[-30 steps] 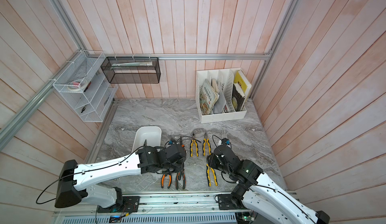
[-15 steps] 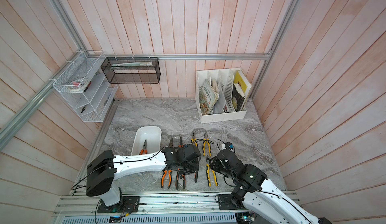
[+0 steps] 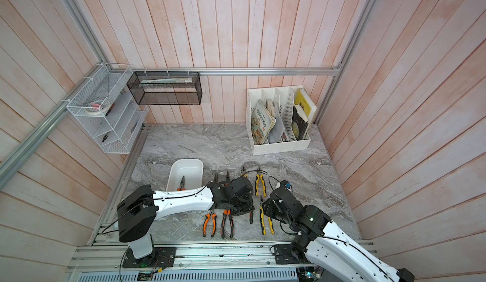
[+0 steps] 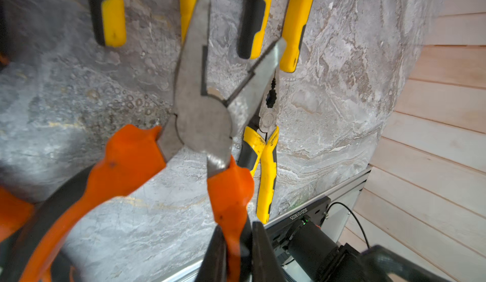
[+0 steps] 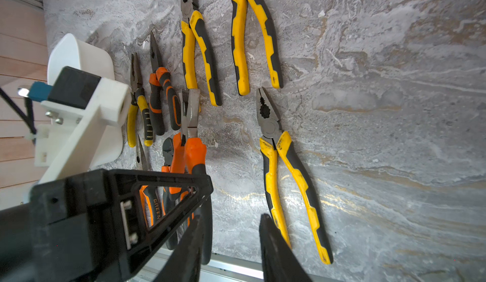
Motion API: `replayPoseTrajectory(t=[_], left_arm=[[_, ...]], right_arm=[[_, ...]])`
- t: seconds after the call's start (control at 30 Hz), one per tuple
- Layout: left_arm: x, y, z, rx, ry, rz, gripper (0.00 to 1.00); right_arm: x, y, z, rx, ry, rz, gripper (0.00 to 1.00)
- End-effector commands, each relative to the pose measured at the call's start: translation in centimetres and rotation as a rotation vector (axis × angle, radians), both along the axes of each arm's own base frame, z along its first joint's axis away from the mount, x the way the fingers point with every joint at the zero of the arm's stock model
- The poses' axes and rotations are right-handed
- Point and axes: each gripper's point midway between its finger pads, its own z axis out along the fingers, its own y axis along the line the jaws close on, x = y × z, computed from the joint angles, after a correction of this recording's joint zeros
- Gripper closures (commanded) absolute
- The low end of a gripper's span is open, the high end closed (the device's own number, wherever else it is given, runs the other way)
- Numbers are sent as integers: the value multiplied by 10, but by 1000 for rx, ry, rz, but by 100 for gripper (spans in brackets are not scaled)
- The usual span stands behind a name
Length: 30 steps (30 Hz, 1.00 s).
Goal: Take the pliers out of the storage box
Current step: Place the pliers at the center of the board.
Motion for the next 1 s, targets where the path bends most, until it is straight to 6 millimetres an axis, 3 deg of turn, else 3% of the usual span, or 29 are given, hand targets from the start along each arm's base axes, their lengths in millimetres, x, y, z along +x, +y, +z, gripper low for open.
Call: replayPoseTrajectory(t=[0.0,0.1,0.27,0.43,0.6,0.8,0.97], left_arm=[[-1,-10,0,-69,33,28,100],[1,-7,0,-65,24,44,100],[2,-2,-4,-59,23,62,84],[-1,-5,-9,-60,45,51,73],[0,-3,-6,-56,38,53,54],[11,6,29,-47,-63,70,50],[26,29,92,-7,-270,78,47]], right_arm=[[-2,1,-6,-9,8,21,61],[-4,1,-9,-9,16,27,58],[-5,0,-8,-8,16,25,56],[-5,0,-8,-8,18,23,56],[-7,-1,-6,-8,22,24,53],[-11,3,-7,-12,53,53,41],[-16,19,-14,-52,140,148,32]])
